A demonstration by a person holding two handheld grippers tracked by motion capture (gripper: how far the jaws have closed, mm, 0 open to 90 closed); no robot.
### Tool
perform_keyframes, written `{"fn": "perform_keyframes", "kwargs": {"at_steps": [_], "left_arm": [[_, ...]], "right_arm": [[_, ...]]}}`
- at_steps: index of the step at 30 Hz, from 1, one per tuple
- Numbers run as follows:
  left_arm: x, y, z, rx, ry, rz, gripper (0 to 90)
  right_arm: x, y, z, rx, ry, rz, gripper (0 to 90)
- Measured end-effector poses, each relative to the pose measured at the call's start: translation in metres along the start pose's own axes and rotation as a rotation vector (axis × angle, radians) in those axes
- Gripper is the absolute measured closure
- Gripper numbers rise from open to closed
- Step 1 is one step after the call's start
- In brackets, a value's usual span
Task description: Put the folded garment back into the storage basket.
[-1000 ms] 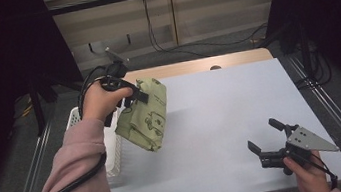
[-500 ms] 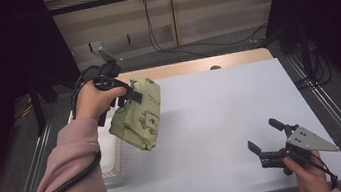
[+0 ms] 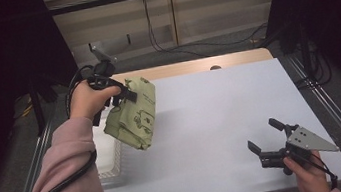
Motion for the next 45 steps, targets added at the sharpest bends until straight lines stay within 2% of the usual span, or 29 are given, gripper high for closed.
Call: {"fn": "perform_keyframes", "kwargs": {"at_steps": [4,5,7,11,12,13,14,16,17,18,19,20,21,25,27,28,29,30,31,32,33,34,35,37,38,40,41,42,45], "left_arm": [[0.000,-0.003,-0.003,-0.006,-0.004,-0.002,74.9],[0.000,-0.003,-0.002,-0.008,-0.025,-0.001,75.0],[0.000,-0.005,-0.005,-0.007,-0.002,-0.009,75.0],[0.000,-0.007,-0.008,-0.015,0.001,-0.001,75.0],[0.001,-0.010,-0.011,-0.015,0.038,-0.028,75.0],[0.001,-0.010,-0.012,-0.015,0.038,-0.028,75.0],[0.000,-0.009,-0.010,-0.019,0.004,-0.001,75.0],[0.001,-0.009,-0.011,-0.023,-0.003,0.003,74.9],[0.002,-0.012,-0.015,-0.022,0.043,-0.034,75.0],[0.001,-0.011,-0.013,-0.025,0.005,-0.007,75.0],[0.001,-0.011,-0.013,-0.027,-0.002,0.000,75.0],[0.001,-0.010,-0.012,-0.024,-0.030,0.010,75.0],[0.001,-0.012,-0.015,-0.038,-0.008,0.008,74.9],[0.001,-0.014,-0.019,-0.040,-0.003,0.006,75.0],[0.002,-0.015,-0.019,-0.042,-0.018,0.013,74.9],[0.001,-0.016,-0.021,-0.043,-0.004,0.011,74.9],[0.003,-0.019,-0.025,-0.043,0.044,-0.029,75.0],[0.003,-0.019,-0.026,-0.043,0.045,-0.022,75.0],[0.002,-0.017,-0.022,-0.051,-0.019,0.017,74.9],[0.002,-0.018,-0.024,-0.060,-0.015,0.013,75.0],[0.003,-0.021,-0.028,-0.055,0.037,-0.017,74.9],[0.002,-0.019,-0.026,-0.060,-0.010,0.015,74.9],[0.003,-0.019,-0.025,-0.056,-0.032,0.018,74.9],[0.002,-0.021,-0.028,-0.064,-0.012,0.019,74.9],[0.003,-0.021,-0.028,-0.068,-0.032,0.022,75.0],[0.002,-0.022,-0.030,-0.069,-0.023,0.023,74.9],[0.003,-0.022,-0.029,-0.066,-0.046,0.024,75.0],[0.003,-0.023,-0.031,-0.072,-0.018,0.020,74.9],[0.003,-0.024,-0.032,-0.070,-0.034,0.023,74.9]], "right_arm": [[0.000,0.000,0.000,0.000,0.002,0.000,0.5],[0.000,0.000,0.000,0.000,0.000,0.000,0.5],[0.000,0.000,0.000,0.000,0.001,-0.001,0.5],[0.000,0.000,0.000,0.002,0.003,-0.003,0.5],[0.000,0.000,0.000,-0.001,0.004,0.000,0.5],[0.000,0.000,0.000,-0.003,0.002,0.000,0.5],[0.000,0.000,0.000,-0.002,0.003,0.001,0.5],[0.000,0.000,0.000,0.002,0.002,-0.003,0.5],[0.000,0.000,0.000,-0.001,0.003,-0.001,0.5],[0.000,0.000,0.000,-0.002,0.003,0.000,0.5],[0.000,0.000,0.000,-0.003,0.002,0.001,0.5],[0.000,0.000,0.000,-0.003,0.000,0.001,0.5],[0.000,0.000,0.000,0.001,0.003,-0.004,0.5],[0.000,0.000,0.000,-0.001,0.003,-0.001,0.5],[0.000,0.000,0.000,0.001,0.002,-0.003,0.5],[0.000,0.000,0.000,0.001,0.001,-0.003,0.5],[0.000,0.000,0.000,0.000,0.003,-0.003,0.5],[0.000,0.000,0.000,0.001,0.001,-0.003,0.5],[0.000,0.000,0.000,0.000,0.002,-0.002,0.5],[0.000,0.000,0.000,0.001,0.002,-0.003,0.5],[0.000,0.000,0.000,0.001,0.003,-0.003,0.5],[0.000,0.000,0.000,-0.001,0.000,-0.001,0.5],[0.000,0.000,0.000,0.000,0.000,-0.001,0.5],[0.000,0.000,0.000,-0.001,0.001,-0.002,0.5],[0.000,0.000,0.000,-0.004,0.001,0.000,0.5],[0.000,0.000,0.000,-0.004,0.001,0.001,0.5],[0.000,0.000,0.000,-0.004,0.001,0.001,0.5],[0.000,0.000,0.000,-0.003,0.001,0.000,0.5],[0.000,0.000,0.000,-0.004,0.002,0.001,0.5]]}}
Point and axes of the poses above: each handheld gripper's, and its own axes: y roughly forward along the jaws, x roughly out of its underside, z roughly to its right, the point moved 6 cm from there along y, roughly forward along the jaws, and after that the axes turned 7 degrees about z, right-handed, at the moved point
